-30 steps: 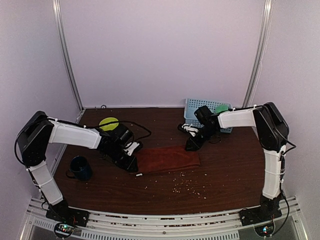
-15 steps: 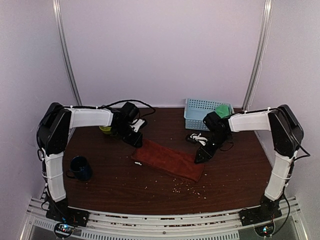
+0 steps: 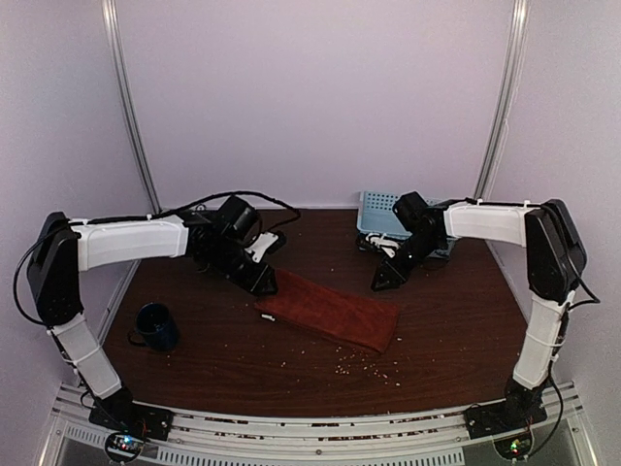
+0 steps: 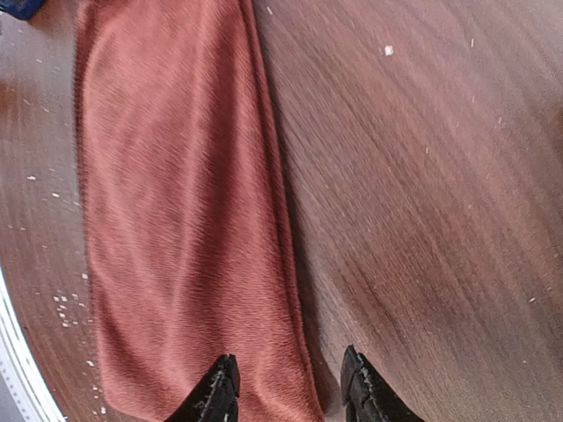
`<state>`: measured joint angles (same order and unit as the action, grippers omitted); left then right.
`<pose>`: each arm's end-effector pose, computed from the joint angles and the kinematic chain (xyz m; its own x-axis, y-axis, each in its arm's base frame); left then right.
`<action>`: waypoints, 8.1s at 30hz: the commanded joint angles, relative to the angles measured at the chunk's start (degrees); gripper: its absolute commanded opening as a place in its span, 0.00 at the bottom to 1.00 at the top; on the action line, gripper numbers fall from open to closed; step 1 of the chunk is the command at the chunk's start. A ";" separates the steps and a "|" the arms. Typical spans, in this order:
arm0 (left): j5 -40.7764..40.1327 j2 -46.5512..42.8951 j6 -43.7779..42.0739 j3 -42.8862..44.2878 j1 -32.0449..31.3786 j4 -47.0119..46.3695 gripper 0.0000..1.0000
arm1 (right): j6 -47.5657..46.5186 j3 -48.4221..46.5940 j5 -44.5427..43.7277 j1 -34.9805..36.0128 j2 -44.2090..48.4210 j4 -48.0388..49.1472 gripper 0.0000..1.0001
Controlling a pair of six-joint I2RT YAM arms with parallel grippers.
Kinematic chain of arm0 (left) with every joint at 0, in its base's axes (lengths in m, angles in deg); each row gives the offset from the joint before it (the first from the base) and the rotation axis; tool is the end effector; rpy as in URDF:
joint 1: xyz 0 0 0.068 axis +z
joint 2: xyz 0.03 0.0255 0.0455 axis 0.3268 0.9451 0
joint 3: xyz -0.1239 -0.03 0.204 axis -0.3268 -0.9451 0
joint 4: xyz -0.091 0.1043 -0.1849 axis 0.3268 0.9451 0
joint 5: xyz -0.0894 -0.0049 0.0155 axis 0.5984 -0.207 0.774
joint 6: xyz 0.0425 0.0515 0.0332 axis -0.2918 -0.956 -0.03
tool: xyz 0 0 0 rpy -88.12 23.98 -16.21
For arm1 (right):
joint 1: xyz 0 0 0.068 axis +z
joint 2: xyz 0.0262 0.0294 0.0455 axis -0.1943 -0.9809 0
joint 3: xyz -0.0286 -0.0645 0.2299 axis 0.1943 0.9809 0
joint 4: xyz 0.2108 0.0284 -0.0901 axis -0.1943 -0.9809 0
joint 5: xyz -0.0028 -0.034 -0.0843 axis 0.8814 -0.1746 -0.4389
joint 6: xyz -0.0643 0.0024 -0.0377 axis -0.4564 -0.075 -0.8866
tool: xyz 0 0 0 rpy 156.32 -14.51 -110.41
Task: Roll the towels
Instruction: Rotate the towel at the center of the board, then roll the towel at the center of the board.
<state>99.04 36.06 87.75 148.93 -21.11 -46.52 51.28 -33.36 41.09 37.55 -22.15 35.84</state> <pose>0.2502 -0.2280 0.1857 -0.8038 0.3902 -0.4490 0.5427 0.7902 -0.2847 0.3015 0.1861 0.1642 -0.5376 -0.6567 -0.5289 -0.8423 0.4477 0.3002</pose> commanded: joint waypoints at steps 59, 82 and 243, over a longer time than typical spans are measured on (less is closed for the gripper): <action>-1.46 0.81 -29.94 -4.00 -23.46 -18.91 0.60 | -0.78 32.89 17.23 -11.57 33.44 24.71 0.67; -8.17 17.58 -32.86 0.95 -28.20 -13.78 0.32 | -4.13 25.03 14.34 -11.95 30.86 11.04 0.60; 53.04 40.50 -1.31 17.77 -10.36 -10.88 0.02 | -13.03 26.21 -7.86 23.98 35.47 2.32 0.37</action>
<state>153.59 74.03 83.93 167.29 -31.86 -55.94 35.78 -12.64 45.74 57.36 16.49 26.07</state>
